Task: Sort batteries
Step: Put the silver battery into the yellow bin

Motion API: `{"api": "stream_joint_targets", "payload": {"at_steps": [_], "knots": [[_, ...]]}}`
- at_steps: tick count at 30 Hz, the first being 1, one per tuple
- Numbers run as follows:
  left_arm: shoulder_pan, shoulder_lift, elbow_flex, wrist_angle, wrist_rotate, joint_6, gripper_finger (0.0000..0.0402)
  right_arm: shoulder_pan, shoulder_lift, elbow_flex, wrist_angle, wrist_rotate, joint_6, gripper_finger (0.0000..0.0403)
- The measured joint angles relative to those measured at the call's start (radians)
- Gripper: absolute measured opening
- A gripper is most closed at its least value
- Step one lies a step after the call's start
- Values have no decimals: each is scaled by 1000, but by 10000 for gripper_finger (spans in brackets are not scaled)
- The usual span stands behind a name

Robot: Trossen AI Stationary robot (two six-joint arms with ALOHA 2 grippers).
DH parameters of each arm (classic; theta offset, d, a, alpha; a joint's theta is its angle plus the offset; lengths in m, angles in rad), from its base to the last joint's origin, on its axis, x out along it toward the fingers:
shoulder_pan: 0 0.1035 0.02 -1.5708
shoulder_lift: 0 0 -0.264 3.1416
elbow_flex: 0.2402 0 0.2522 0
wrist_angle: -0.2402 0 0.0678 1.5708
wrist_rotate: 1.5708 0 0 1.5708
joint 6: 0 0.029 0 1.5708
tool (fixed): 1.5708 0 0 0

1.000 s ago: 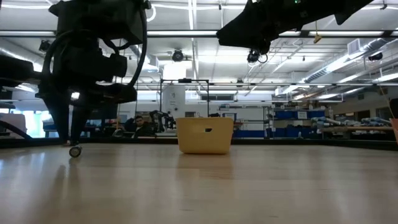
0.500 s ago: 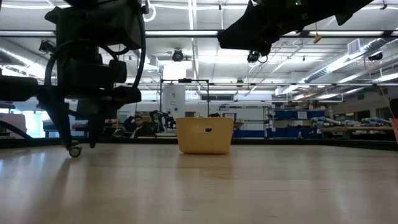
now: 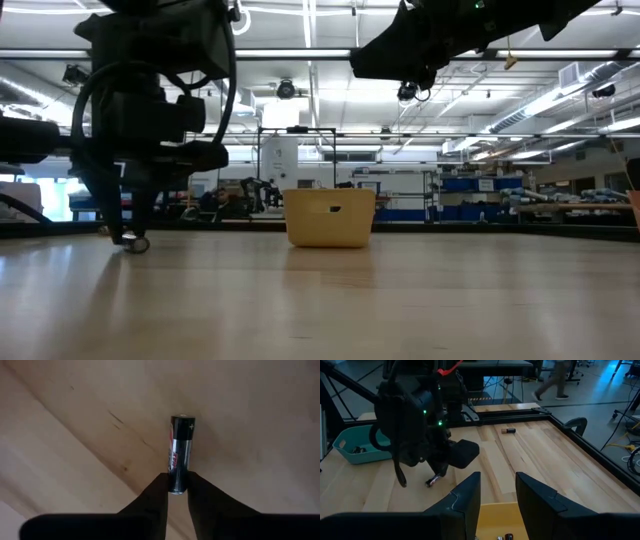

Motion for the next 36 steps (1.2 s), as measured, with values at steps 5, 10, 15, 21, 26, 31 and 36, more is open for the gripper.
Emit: {"api": "stream_joint_targets", "payload": {"at_steps": [5,10,15,21,26,31,36], "knots": [[-11,51,7,-6,12,-4,60,0,0,0,-14,0,0,134],[-12,48,7,1,2,-59,58,0,0,0,-19,0,0,131],[5,-32,-1,84,8,-142,42,2,0,0,-21,0,0,131],[35,-115,-39,207,3,-215,5,9,0,0,-25,0,-1,131],[41,-134,-83,302,3,-263,14,12,0,0,-38,0,-3,132],[59,-122,-81,364,-31,-224,33,11,0,0,-37,0,-3,132],[177,-95,-80,433,20,-183,88,11,0,0,-38,0,-1,131]]}}
